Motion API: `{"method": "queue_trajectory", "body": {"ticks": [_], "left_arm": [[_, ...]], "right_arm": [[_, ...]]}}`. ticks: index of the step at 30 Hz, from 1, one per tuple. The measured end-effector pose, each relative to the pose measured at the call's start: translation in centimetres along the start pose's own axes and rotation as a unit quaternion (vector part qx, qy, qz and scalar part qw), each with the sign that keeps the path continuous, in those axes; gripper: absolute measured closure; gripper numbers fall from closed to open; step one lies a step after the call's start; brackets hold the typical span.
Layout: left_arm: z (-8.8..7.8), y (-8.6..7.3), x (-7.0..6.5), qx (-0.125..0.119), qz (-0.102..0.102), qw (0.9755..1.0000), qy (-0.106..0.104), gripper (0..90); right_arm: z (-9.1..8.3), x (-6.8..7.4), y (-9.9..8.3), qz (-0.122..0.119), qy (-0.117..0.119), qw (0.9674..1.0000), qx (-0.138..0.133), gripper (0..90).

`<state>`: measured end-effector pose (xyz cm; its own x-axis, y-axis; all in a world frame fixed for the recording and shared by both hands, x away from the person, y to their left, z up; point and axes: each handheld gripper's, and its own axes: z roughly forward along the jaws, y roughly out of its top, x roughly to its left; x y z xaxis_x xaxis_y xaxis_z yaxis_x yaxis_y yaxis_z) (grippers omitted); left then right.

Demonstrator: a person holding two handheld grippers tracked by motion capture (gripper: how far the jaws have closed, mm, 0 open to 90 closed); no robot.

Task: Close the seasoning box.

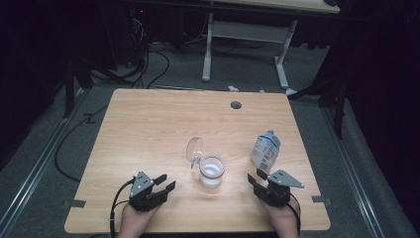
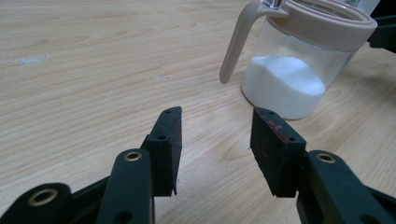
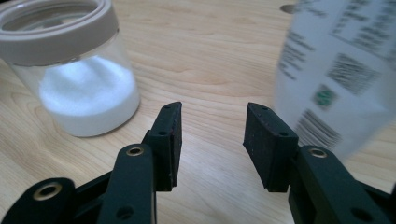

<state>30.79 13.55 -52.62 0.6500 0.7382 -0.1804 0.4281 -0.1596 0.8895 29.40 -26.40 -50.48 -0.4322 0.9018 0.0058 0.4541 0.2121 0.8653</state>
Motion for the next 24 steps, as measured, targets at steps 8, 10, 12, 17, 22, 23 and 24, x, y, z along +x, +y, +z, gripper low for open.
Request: {"method": "queue_trajectory", "body": {"ticks": [8,10,12,17,22,23,24], "left_arm": [[0.6,1.0,0.2,-0.001,-0.004,1.0000,0.008,58.5],[0.9,1.6,0.3,0.004,0.000,0.9999,0.013,59.9],[1.3,2.4,0.4,0.003,-0.002,0.9999,0.017,62.2],[2.2,4.5,0.5,-0.005,-0.009,0.9997,0.021,69.2],[3.0,6.6,0.1,-0.018,-0.011,0.9995,0.024,78.5],[3.0,6.9,0.0,-0.019,-0.012,0.9995,0.023,80.2],[3.1,7.2,-0.3,-0.022,-0.012,0.9994,0.022,81.7]], "right_arm": [[2.2,1.7,0.9,-0.029,0.027,0.9991,0.018,62.5],[2.6,1.7,1.6,-0.025,0.034,0.9990,0.016,66.3],[3.0,1.7,2.3,-0.027,0.035,0.9989,0.016,68.0],[3.7,2.3,3.3,-0.031,0.045,0.9984,0.014,77.6],[3.5,3.3,3.1,-0.038,0.063,0.9972,0.004,90.0],[3.4,3.5,3.1,-0.038,0.068,0.9970,0.003,90.0],[3.3,3.6,3.1,-0.040,0.069,0.9968,0.004,90.0]]}}
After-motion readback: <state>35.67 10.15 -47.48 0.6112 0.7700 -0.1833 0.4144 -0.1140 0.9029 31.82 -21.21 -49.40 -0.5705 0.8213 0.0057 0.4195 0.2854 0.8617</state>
